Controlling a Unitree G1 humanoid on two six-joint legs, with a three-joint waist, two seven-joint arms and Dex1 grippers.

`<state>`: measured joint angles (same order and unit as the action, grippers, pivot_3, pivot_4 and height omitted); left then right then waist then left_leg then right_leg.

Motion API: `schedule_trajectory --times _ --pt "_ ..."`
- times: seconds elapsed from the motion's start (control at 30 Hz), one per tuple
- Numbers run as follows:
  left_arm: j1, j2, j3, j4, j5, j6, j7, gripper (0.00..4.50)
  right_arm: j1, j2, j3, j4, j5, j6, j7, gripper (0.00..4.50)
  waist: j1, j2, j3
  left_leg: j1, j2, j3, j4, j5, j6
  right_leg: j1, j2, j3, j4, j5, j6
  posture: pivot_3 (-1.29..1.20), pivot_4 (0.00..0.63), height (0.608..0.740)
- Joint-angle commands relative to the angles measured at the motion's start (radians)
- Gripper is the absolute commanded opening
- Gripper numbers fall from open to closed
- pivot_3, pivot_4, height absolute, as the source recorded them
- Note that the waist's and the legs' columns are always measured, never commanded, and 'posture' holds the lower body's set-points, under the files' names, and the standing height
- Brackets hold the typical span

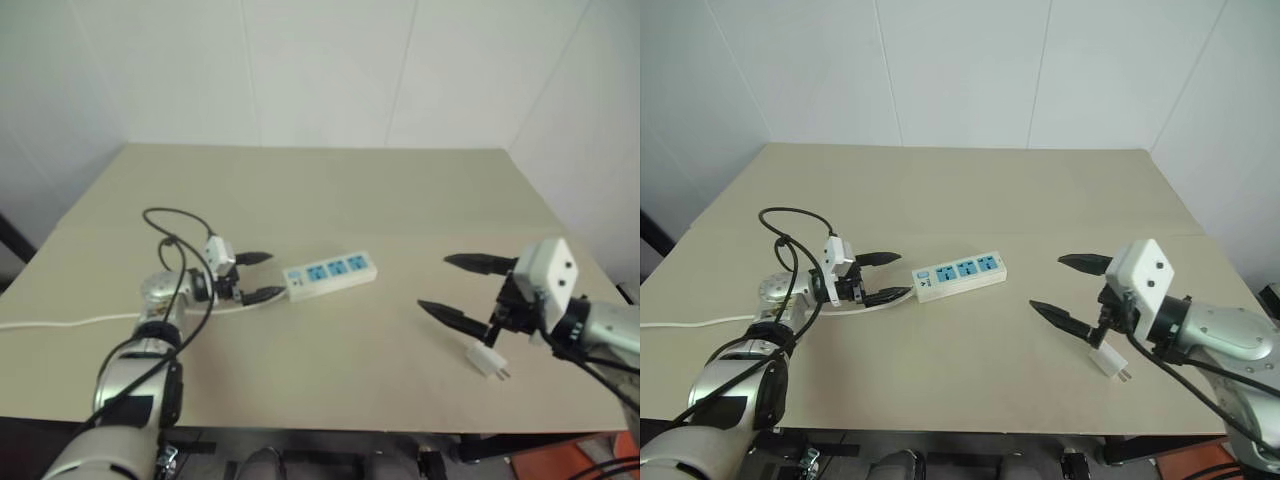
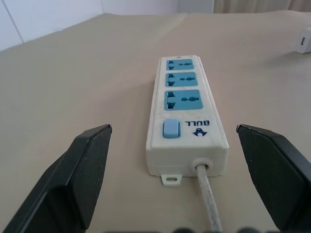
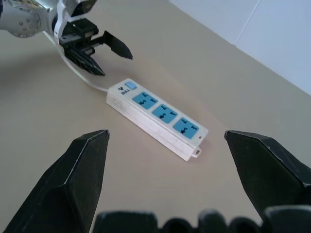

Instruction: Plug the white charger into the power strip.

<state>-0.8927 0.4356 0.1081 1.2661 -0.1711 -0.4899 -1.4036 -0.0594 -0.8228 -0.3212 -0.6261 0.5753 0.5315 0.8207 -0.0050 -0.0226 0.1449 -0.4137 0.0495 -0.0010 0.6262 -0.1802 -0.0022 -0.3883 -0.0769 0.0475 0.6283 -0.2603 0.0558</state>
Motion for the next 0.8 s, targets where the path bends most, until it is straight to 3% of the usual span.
schedule_trajectory --times 0.03,0.33,0.77,0.8 --pt "-0.043 -0.015 0.001 0.019 0.027 0.008 0.011 4.48 0.013 0.004 -0.02 -0.068 0.039 0.029 -0.038 4.5 0.002 0.0 0.0 0.0 0.0 0.0 0.0 0.0 0.0 0.0 0.0 0.0 0.0 0.0 0.0 0.0 0.15 0.74" --pt "-0.068 -0.054 -0.018 0.054 0.126 -0.014 0.155 4.48 0.041 -0.016 -0.038 -0.127 0.087 0.069 -0.063 4.5 0.004 0.0 0.0 0.0 0.0 0.0 0.0 0.0 0.0 0.0 0.0 0.0 0.0 0.001 -0.001 0.0 0.15 0.74" --pt "-0.056 -0.122 -0.023 0.073 0.185 0.026 0.205 4.48 0.032 -0.016 0.0 -0.123 0.073 0.083 -0.102 4.5 0.006 0.0 0.0 0.0 0.0 -0.001 0.0 0.0 0.0 0.0 0.0 0.0 0.0 0.003 -0.004 0.0 0.15 0.74" --pt "-0.054 -0.126 -0.021 0.073 0.185 0.022 0.211 4.29 0.035 -0.015 0.004 -0.122 0.068 0.081 -0.104 4.5 0.006 0.0 0.0 0.0 0.0 -0.001 0.0 0.0 0.0 0.0 0.0 0.0 0.0 0.003 -0.004 0.0 0.15 0.74"
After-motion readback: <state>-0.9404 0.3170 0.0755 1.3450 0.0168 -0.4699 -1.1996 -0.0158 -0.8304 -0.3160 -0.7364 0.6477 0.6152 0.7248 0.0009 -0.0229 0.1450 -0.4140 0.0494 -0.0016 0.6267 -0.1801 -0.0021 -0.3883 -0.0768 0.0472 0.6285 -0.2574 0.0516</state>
